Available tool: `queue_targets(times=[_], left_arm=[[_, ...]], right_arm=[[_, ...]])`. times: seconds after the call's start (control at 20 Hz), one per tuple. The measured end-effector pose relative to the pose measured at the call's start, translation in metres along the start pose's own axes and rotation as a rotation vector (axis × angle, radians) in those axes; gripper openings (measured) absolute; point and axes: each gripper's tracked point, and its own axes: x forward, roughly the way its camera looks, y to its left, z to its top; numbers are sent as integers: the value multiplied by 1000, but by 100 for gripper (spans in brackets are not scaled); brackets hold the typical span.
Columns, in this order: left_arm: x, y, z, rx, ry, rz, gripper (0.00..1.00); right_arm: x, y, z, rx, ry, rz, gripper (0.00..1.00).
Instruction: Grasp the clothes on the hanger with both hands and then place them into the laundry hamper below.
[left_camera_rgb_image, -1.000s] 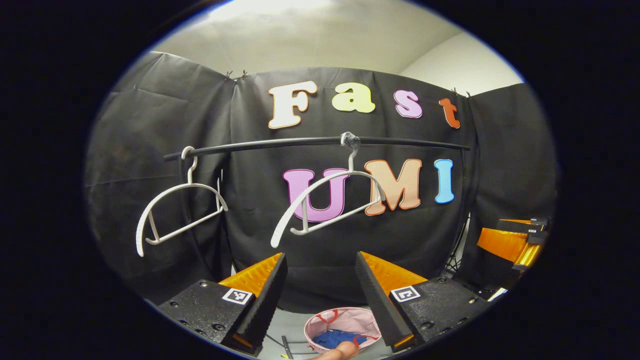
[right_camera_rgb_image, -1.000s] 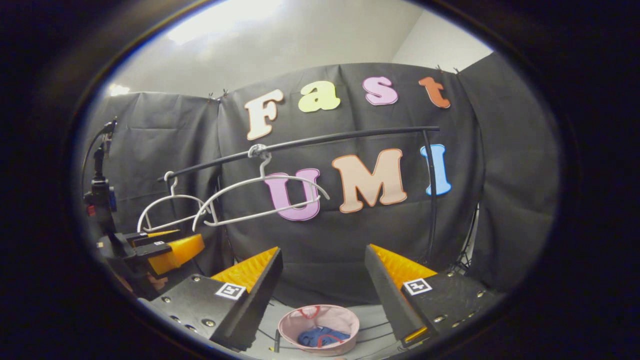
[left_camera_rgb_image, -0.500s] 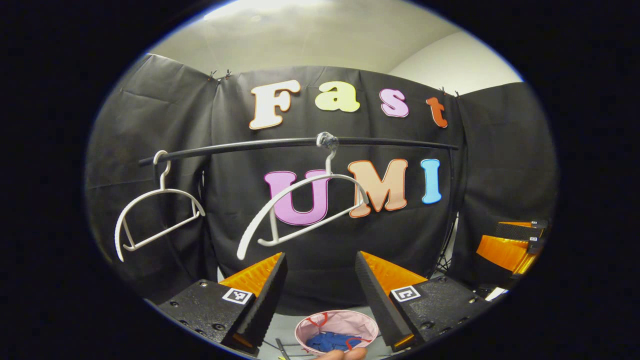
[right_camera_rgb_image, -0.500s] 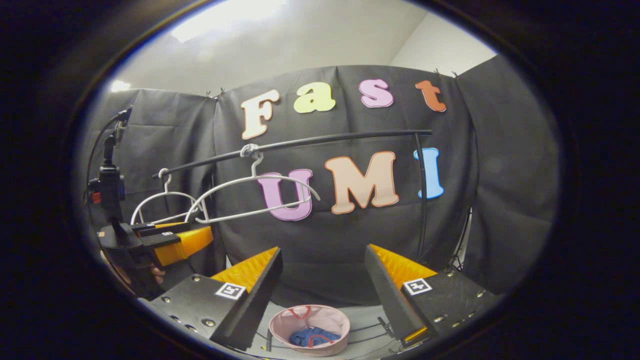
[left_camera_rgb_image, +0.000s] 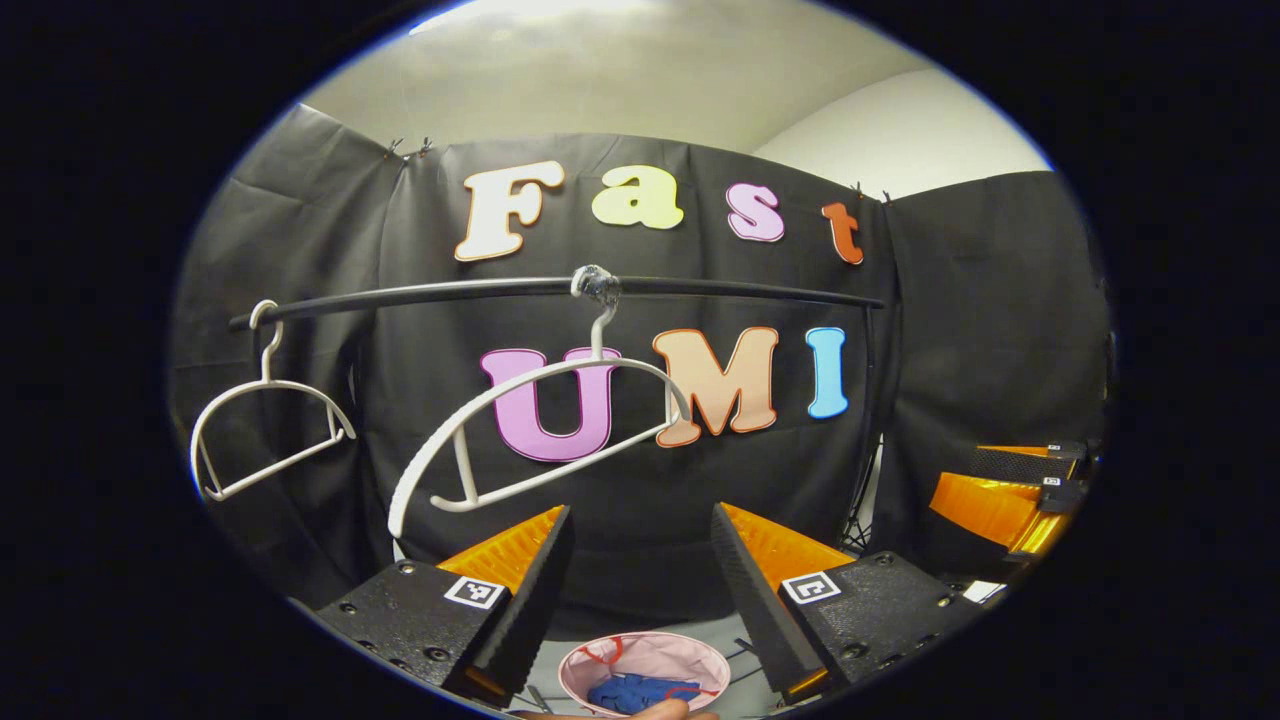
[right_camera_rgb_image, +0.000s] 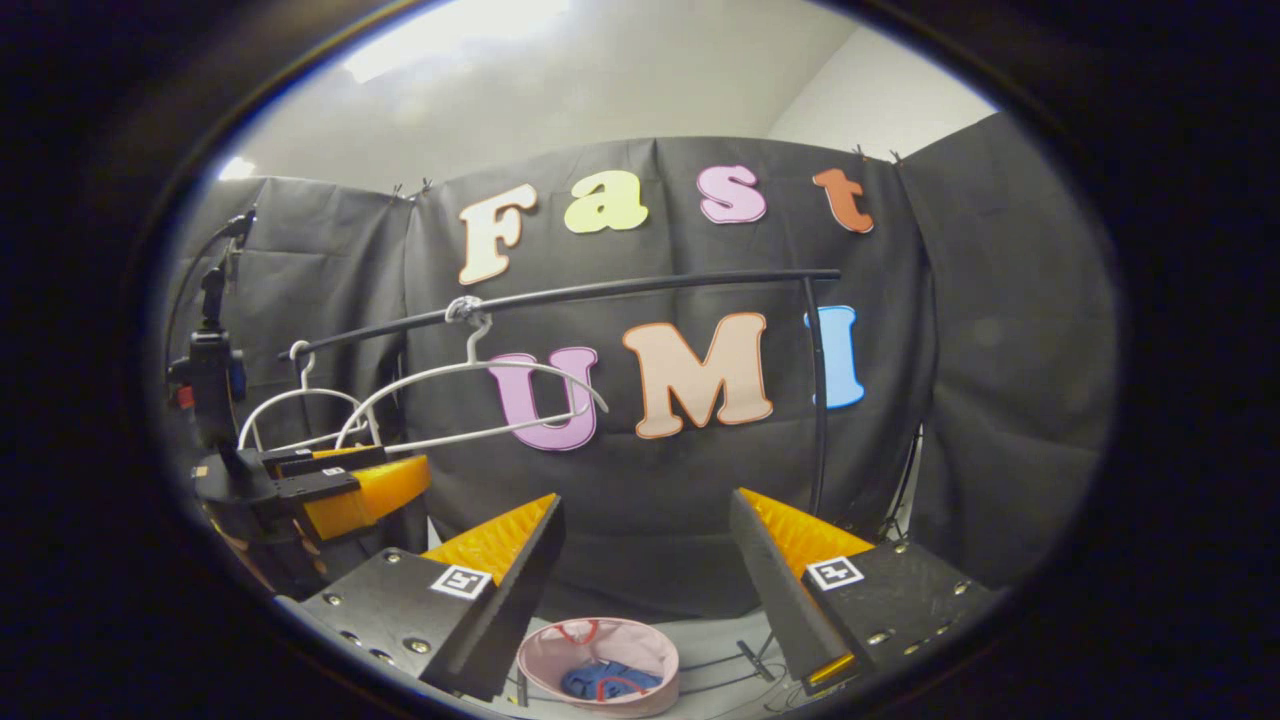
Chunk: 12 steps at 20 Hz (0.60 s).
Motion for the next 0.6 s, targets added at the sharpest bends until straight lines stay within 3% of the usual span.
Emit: queue_targets(times=[0.2,0.4,0.6], left_arm=[[9,-4,3,-26,-21,-27,87],[10,-11,-18,-50,39,-39,86],[12,-17,3,-17,-74,16,88]], right_arm=[[11,0,2,17,-2,-25,100],[17,3,-2,9,3,-30,99],[16,0,-4,5,11,21,99]])
